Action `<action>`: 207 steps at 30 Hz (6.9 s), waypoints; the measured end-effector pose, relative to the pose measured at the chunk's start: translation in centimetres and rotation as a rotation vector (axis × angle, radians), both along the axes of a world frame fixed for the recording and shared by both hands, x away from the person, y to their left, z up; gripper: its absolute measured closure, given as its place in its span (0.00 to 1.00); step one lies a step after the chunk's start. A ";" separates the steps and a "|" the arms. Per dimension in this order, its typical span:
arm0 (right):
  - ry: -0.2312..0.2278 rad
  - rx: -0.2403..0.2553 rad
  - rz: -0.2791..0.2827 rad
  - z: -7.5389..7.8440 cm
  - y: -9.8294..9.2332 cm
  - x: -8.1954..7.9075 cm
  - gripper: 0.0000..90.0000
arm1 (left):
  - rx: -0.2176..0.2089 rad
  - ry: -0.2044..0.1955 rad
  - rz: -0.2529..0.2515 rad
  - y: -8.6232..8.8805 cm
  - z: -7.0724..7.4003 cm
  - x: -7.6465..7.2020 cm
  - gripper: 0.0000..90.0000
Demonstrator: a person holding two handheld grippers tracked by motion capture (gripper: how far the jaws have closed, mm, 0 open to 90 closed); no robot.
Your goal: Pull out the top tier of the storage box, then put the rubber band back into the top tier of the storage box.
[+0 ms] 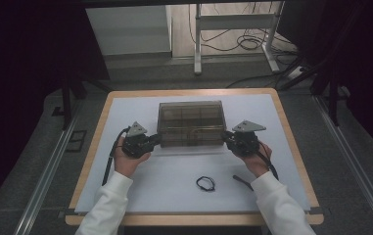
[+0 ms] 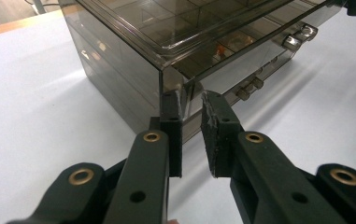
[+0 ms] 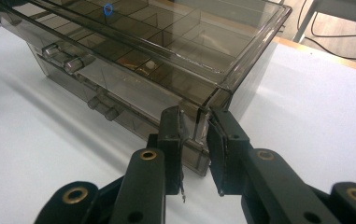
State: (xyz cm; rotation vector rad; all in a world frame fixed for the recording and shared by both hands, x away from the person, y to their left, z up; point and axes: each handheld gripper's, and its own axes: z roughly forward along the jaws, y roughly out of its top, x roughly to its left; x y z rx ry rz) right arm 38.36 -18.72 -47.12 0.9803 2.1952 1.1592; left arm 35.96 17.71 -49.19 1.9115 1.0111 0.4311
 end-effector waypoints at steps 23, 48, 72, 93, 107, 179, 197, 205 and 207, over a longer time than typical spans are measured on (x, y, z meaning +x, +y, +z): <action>0.007 0.014 0.004 0.0 -0.2 -0.9 0.84 | -0.008 -0.002 -0.014 0.1 -0.2 -1.0 0.88; 0.008 0.024 0.012 -0.1 -0.5 -1.8 0.84 | -0.001 -0.009 -0.021 0.0 -0.2 -2.1 0.89; 0.012 0.034 0.010 -0.4 -0.8 -2.8 0.85 | -0.041 -0.001 -0.026 0.2 -0.7 -3.1 0.89; 0.010 0.038 0.021 -0.6 -0.9 -3.9 0.85 | -0.044 -0.003 -0.025 0.3 -0.9 -4.0 0.89; 0.009 0.043 0.021 -0.8 -1.0 -4.3 0.85 | -0.043 -0.004 -0.028 0.3 -1.0 -4.4 0.89; 0.026 0.087 0.036 -0.8 -2.7 -5.8 0.56 | -0.061 0.017 -0.043 1.9 -1.6 -5.5 0.44; 0.054 0.064 0.052 -0.4 -2.1 -7.2 0.54 | 0.004 0.049 0.010 3.9 -1.8 -6.7 0.34; 0.064 0.026 0.062 0.0 -1.6 -7.8 0.54 | 0.013 0.060 0.011 4.3 -1.9 -6.5 0.34; 0.070 0.013 0.069 0.1 -1.4 -7.9 0.54 | 0.015 0.059 0.011 4.4 -1.9 -6.5 0.34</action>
